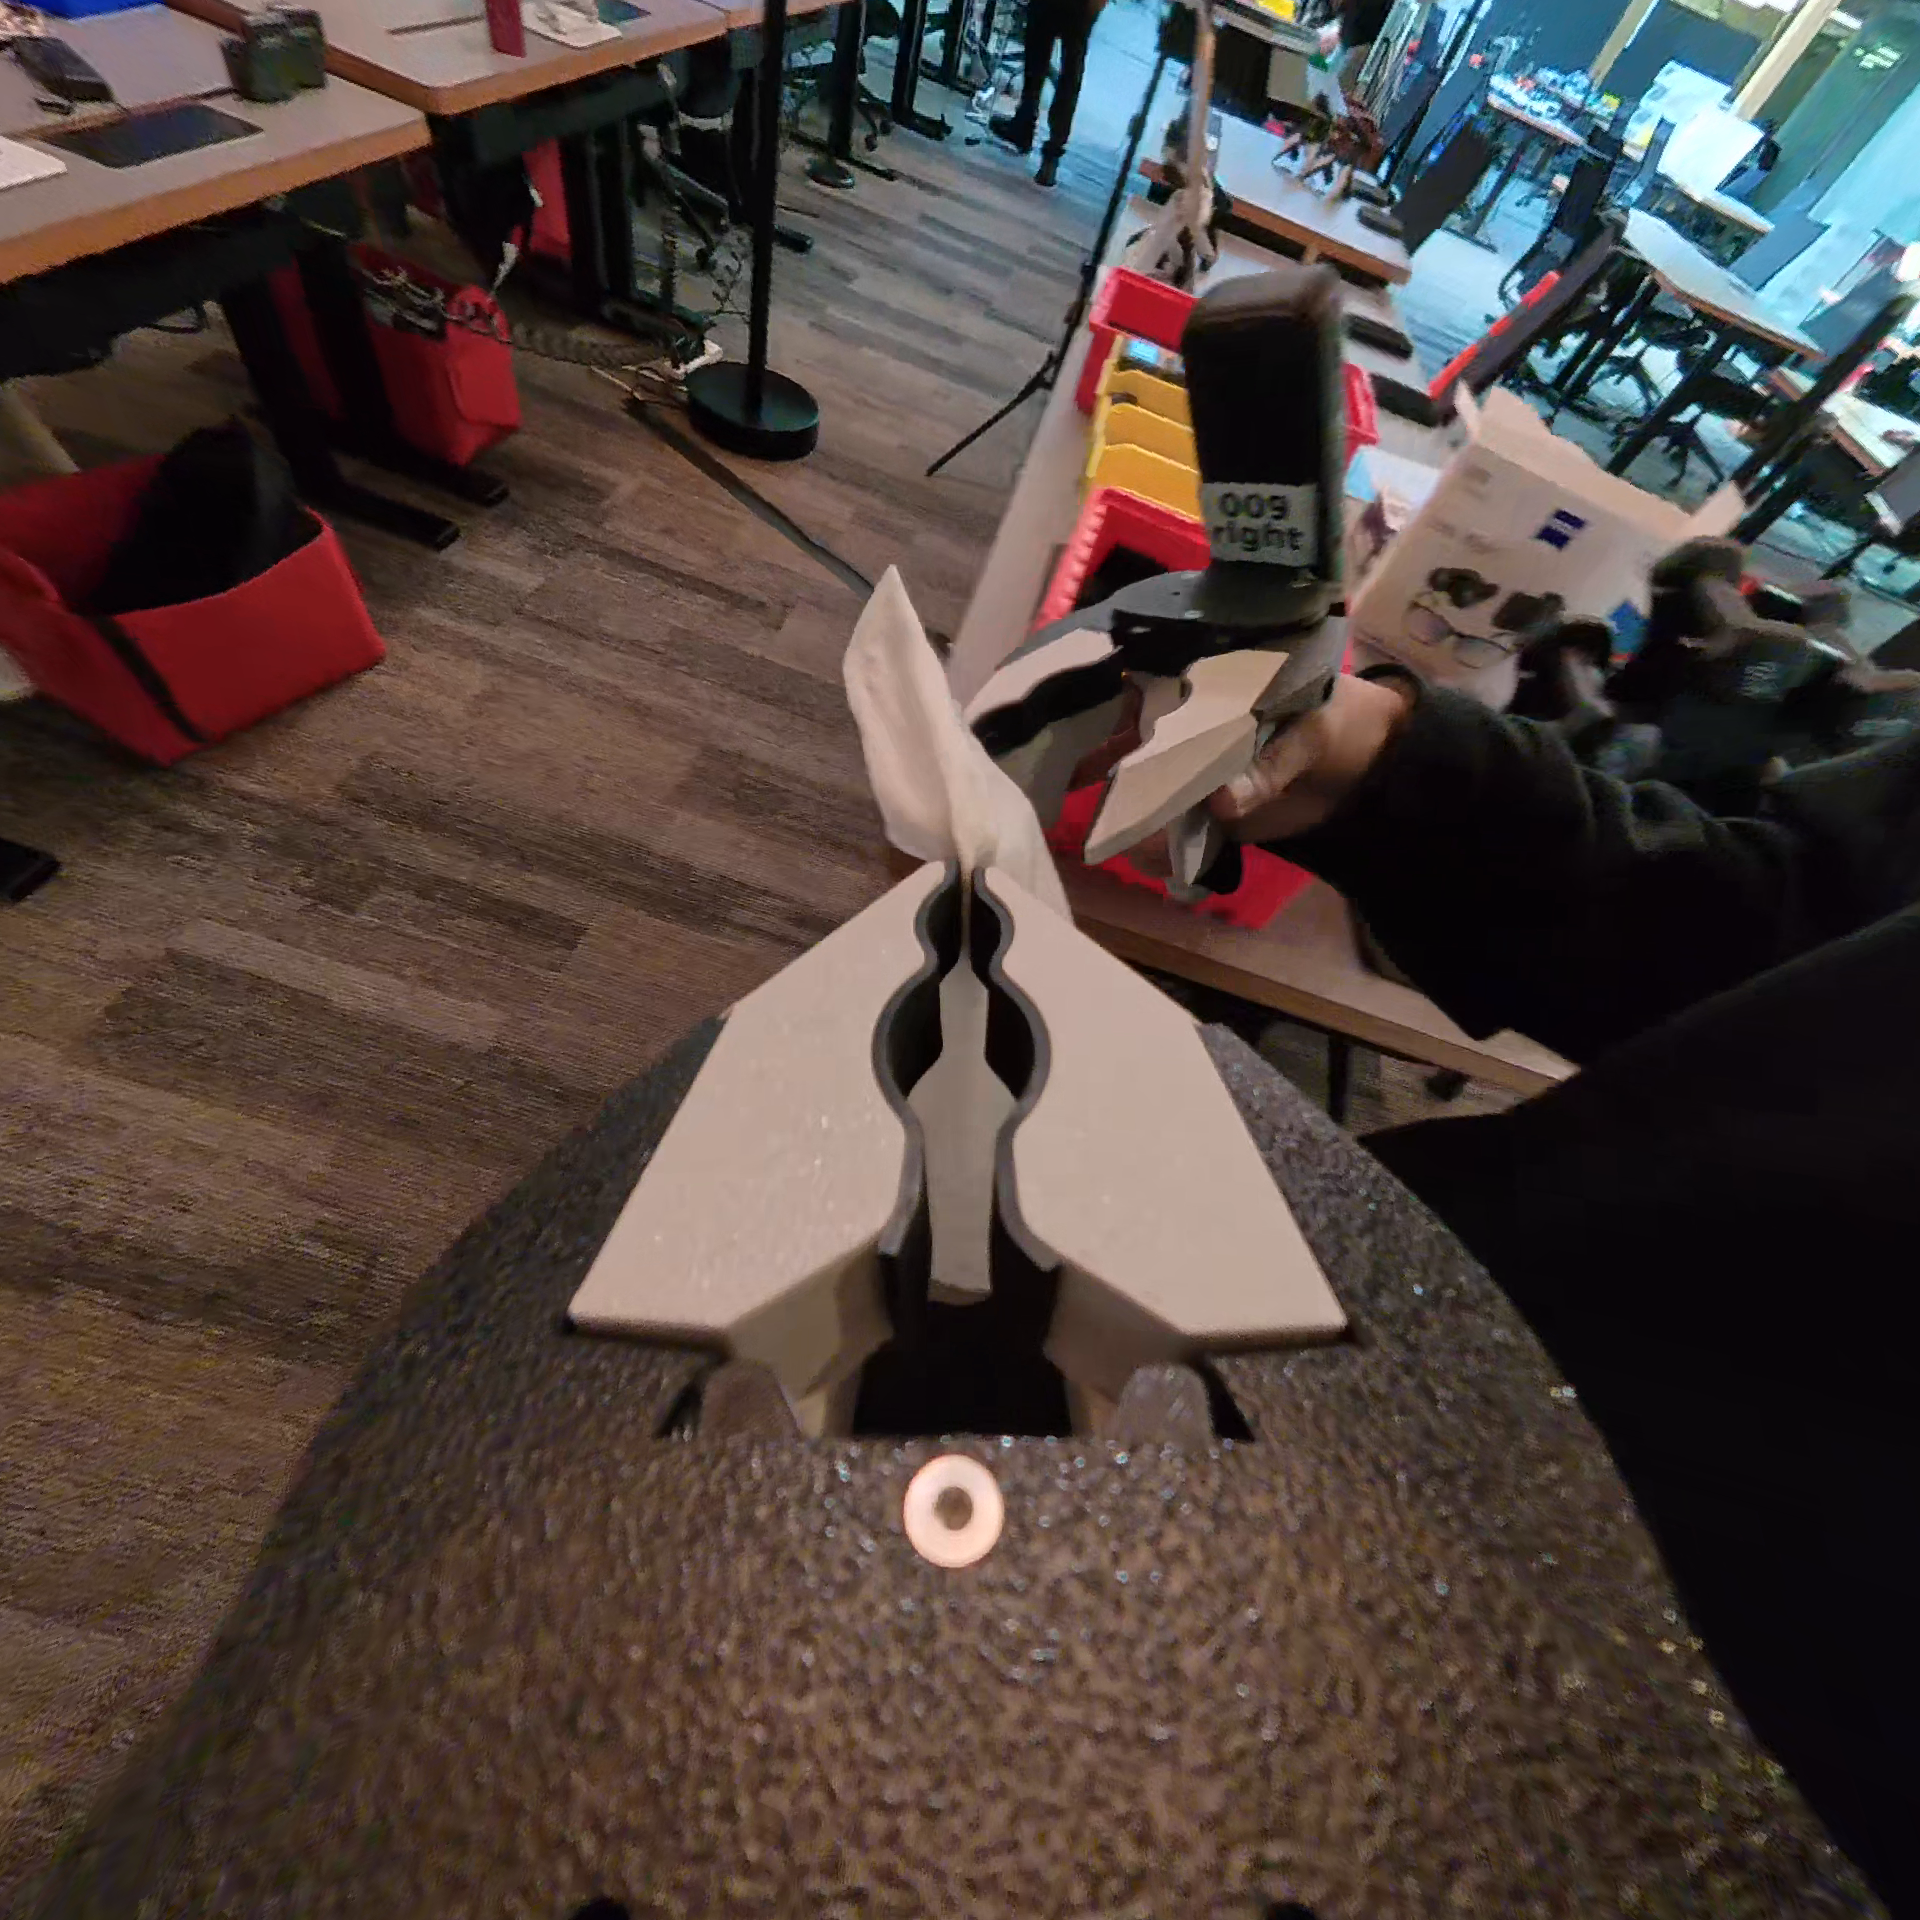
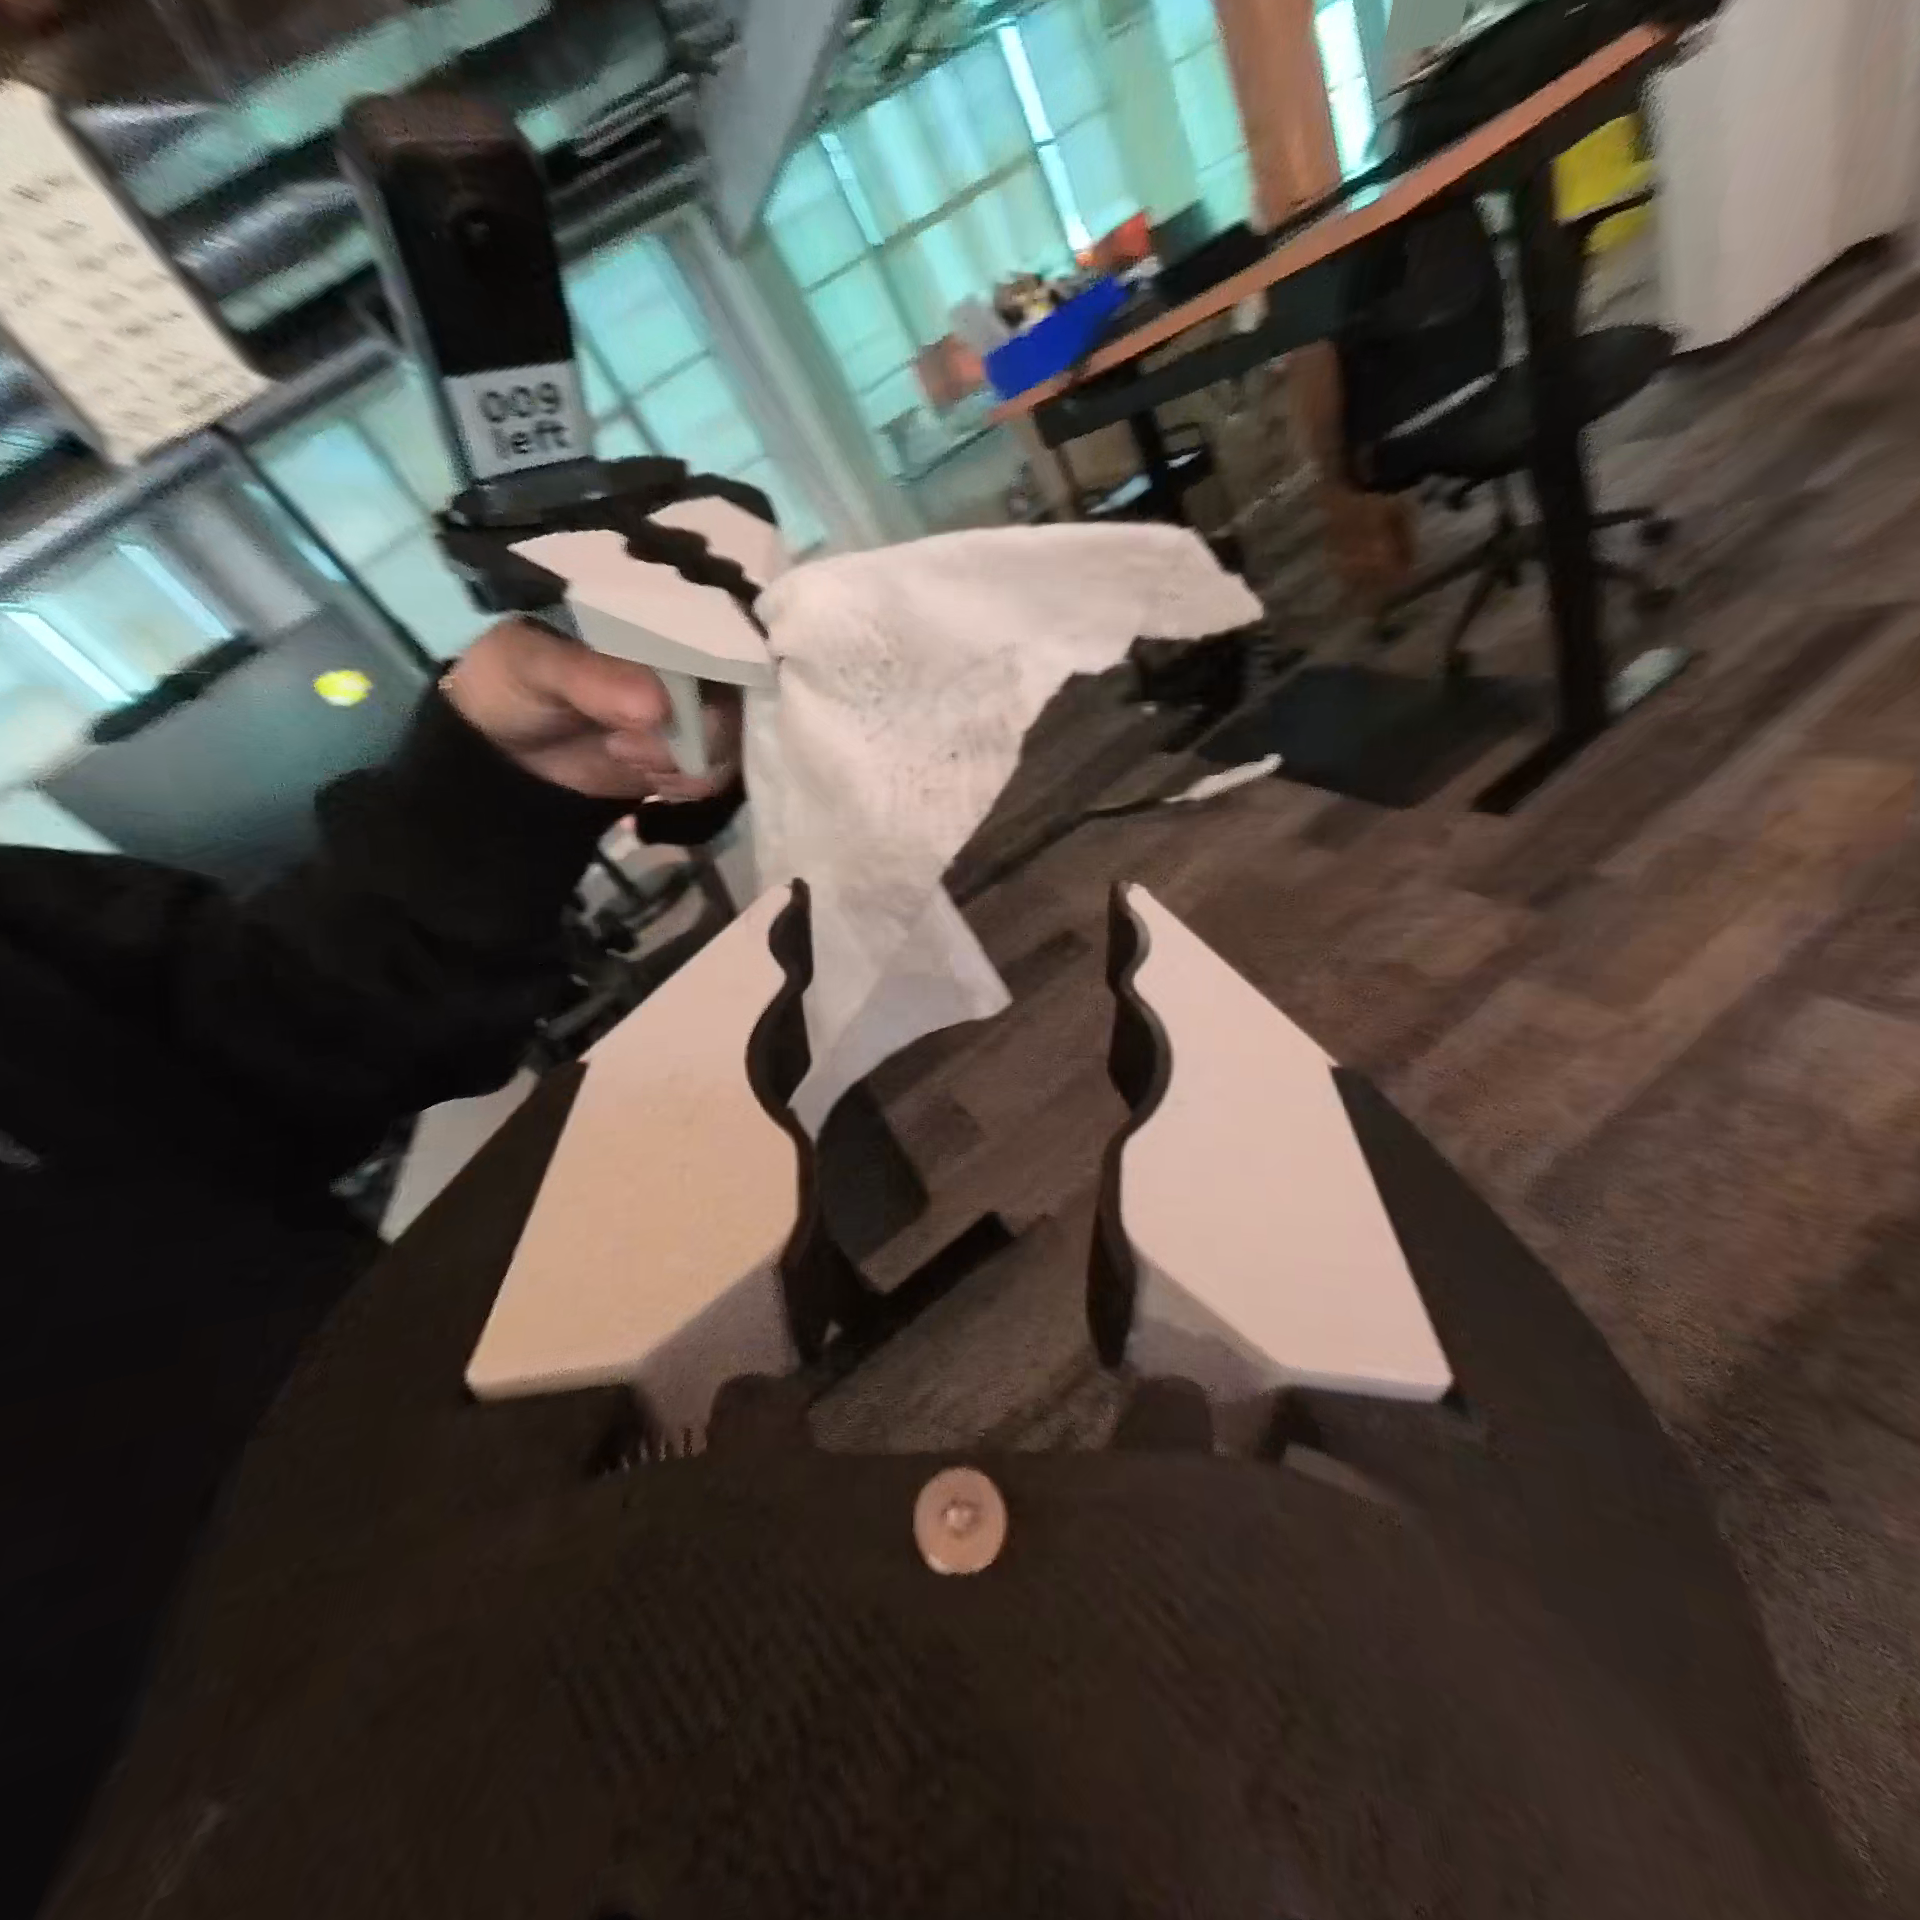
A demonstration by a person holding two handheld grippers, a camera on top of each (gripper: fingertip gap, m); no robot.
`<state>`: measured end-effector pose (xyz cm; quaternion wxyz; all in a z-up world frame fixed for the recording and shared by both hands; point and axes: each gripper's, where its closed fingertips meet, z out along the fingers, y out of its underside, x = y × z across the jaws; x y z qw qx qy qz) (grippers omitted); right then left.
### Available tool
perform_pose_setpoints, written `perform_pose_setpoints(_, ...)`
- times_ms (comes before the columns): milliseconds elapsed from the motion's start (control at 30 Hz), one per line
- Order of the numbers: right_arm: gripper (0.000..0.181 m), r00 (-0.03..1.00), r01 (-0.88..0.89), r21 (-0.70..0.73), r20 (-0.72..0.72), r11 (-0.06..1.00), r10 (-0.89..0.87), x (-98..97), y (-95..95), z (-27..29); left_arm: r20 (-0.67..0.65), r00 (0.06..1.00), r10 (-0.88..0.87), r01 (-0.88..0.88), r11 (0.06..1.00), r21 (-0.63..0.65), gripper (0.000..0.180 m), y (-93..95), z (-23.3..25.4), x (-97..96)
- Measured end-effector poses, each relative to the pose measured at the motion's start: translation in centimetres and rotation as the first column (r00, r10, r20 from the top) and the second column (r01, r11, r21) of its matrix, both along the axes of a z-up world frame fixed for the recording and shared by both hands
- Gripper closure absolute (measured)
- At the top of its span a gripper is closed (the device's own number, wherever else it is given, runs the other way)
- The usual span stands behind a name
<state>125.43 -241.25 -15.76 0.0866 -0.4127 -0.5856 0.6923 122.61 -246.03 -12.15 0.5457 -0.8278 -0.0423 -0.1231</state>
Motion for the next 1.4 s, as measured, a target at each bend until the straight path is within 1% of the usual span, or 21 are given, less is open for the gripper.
perform_pose_setpoints(33,0.128,0.999,-0.052,-0.034,-0.007,0.998,0.051,-2.7,0.3,0.0,-0.003,1.0,0.006,-0.006,1.0,0.004,0.18,0.7,0.0,-2.8)
perform_pose_setpoints(100,0.154,0.989,-0.145,-0.08,-0.042,0.986,0.142,-8.5,1.4,0.4,0.0,1.0,0.03,-0.03,0.999,-0.011,0.18,2.5,0.0,-9.1)
perform_pose_setpoints(167,0.174,0.981,-0.193,-0.141,-0.061,0.971,0.186,-14.6,2.9,1.9,-0.002,0.999,0.047,-0.047,0.999,-0.013,0.18,4.1,0.8,-15.1)
perform_pose_setpoints(200,0.181,0.974,-0.223,-0.144,-0.075,0.964,0.214,-17.6,3.5,2.6,-0.014,0.999,0.052,-0.052,0.999,-0.005,0.18,4.9,1.4,-18.0)
perform_pose_setpoints(233,0.18,0.969,-0.244,-0.133,-0.067,0.961,0.237,-20.6,4.0,3.0,-0.027,0.998,0.062,-0.062,0.998,-0.004,0.18,5.6,1.8,-21.0)
perform_pose_setpoints(300,0.17,0.972,-0.234,-0.099,-0.025,0.967,0.233,-27.3,5.2,3.2,-0.038,0.994,0.099,-0.099,0.995,0.001,0.18,6.7,2.6,-27.3)
perform_pose_setpoints(367,0.181,0.968,-0.252,-0.071,-0.042,0.965,0.249,-33.4,6.3,3.9,-0.041,0.991,0.127,-0.126,0.992,0.025,0.18,7.6,3.4,-33.5)
perform_pose_setpoints(500,0.181,0.951,-0.293,0.034,-0.089,0.956,0.295,-45.3,6.9,4.4,-0.089,0.979,0.185,-0.183,0.982,0.04,0.18,8.4,3.2,-45.8)
perform_pose_setpoints(600,0.181,0.937,-0.316,0.108,-0.117,0.942,0.328,-55.4,7.3,5.0,-0.11,0.969,0.222,-0.213,0.973,0.085,0.18,8.7,2.5,-56.5)
perform_pose_setpoints(667,0.181,0.94,-0.296,0.139,-0.137,0.945,0.314,-62.9,8.0,5.8,-0.107,0.966,0.234,-0.221,0.968,0.123,0.18,8.9,2.5,-63.9)
perform_pose_setpoints(767,0.181,0.946,-0.263,0.147,-0.154,0.954,0.285,-73.8,9.5,7.5,-0.103,0.971,0.217,-0.196,0.964,0.18,0.18,9.3,3.3,-74.5)
perform_pose_setpoints(833,0.181,0.945,-0.265,0.129,-0.163,0.956,0.284,-80.7,10.0,8.8,-0.078,0.976,0.206,-0.186,0.961,0.204,0.18,10.0,4.0,-81.5)
perform_pose_setpoints(867,0.181,0.944,-0.263,0.122,-0.17,0.957,0.281,-84.1,10.2,9.2,-0.086,0.975,0.207,-0.185,0.959,0.214,0.18,10.4,4.3,-85.0)
perform_pose_setpoints(967,0.181,0.955,-0.235,0.127,-0.154,0.964,0.253,-94.3,11.1,9.4,-0.126,0.968,0.219,-0.192,0.961,0.2,0.18,11.6,4.3,-95.3)
perform_pose_setpoints(1067,0.181,0.956,-0.22,0.108,-0.175,0.97,0.236,-103.5,12.1,10.3,-0.113,0.97,0.216,-0.188,0.958,0.219,0.18,12.6,4.3,-104.6)
perform_pose_setpoints(1233,0.181,0.951,-0.197,0.158,-0.21,0.968,0.228,-120.8,14.5,9.5,-0.104,0.972,0.211,-0.181,0.954,0.239,0.18,14.7,2.4,-120.3)
perform_pose_setpoints(1400,0.181,0.921,-0.269,0.137,-0.253,0.953,0.297,-138.9,17.0,9.1,-0.136,0.97,0.199,-0.171,0.966,0.195,0.179,17.1,-0.3,-137.8)
